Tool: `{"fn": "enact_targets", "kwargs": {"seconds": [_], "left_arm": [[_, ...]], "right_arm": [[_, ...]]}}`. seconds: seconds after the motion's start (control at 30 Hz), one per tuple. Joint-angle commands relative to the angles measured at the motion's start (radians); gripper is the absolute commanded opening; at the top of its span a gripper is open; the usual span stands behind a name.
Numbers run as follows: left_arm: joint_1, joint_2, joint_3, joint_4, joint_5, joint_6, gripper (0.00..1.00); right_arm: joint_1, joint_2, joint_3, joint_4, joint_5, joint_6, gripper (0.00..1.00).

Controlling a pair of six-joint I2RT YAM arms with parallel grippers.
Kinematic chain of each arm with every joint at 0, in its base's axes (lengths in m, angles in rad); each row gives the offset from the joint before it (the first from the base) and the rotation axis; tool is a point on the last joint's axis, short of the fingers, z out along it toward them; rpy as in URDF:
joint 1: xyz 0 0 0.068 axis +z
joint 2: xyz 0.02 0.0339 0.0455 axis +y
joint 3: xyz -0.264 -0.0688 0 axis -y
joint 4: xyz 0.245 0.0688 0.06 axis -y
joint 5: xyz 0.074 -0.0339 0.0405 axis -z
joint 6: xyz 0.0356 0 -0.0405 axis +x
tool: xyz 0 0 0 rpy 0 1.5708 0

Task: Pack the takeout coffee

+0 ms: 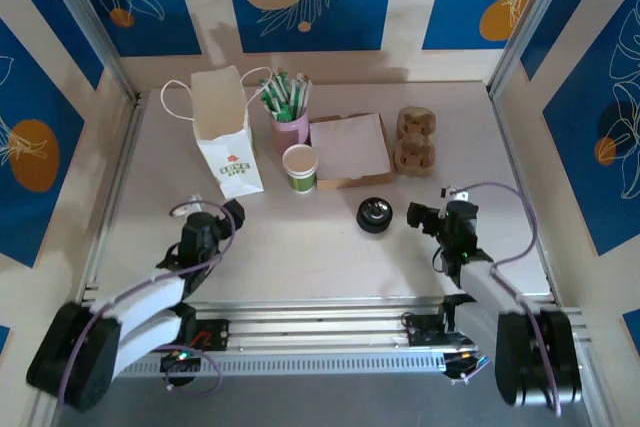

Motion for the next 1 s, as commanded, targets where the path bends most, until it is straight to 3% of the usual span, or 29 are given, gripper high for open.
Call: {"fn": "enact_targets", "kwargs": {"seconds": [0.0,0.9,0.97], "left_arm": [[0.232,0.515,0.194,0.547,0.068,0.818,1.00],[0.232,0.512,0.191,0.549,0.067,0.820,1.00],[0.232,0.494,0.181,0.550,0.080,0.821,1.00]], "right_arm": [[-0.007,0.504,0.214,0.525,-0.067,-0.121,0.99],[-0.009,0.501,0.211,0.530,-0.068,-0.122,0.99],[0.007,0.458,0.231,0.457,-0.023,-0.121,0.99]]}}
